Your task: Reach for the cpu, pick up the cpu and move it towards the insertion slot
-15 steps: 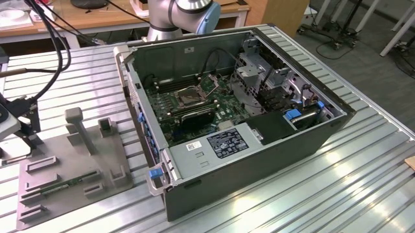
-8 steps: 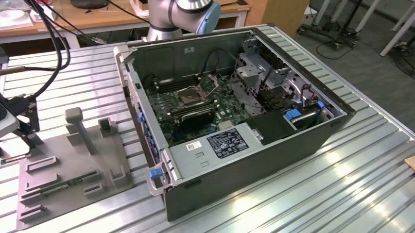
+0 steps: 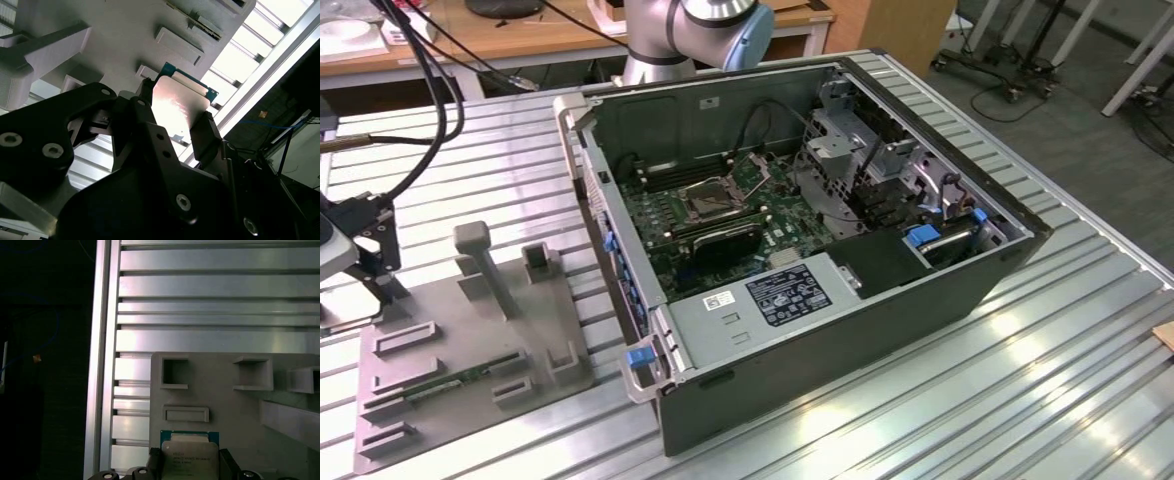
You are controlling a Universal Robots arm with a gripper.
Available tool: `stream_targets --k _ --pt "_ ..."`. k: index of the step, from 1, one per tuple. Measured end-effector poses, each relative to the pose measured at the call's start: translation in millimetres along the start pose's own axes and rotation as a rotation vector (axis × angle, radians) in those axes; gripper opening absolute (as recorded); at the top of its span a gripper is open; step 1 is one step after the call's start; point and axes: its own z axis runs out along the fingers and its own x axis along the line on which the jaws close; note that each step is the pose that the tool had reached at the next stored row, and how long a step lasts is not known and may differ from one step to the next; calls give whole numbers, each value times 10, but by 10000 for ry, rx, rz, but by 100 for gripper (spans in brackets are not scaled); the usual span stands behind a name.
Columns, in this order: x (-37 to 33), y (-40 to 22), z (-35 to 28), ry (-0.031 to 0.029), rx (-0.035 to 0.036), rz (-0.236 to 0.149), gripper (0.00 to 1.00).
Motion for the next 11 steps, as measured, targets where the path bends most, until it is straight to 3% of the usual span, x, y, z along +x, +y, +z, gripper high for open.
stream_targets --k 6,11 --pt "0 0 -6 3 2 0 54" --pt "-1 3 -61 0 0 0 54"
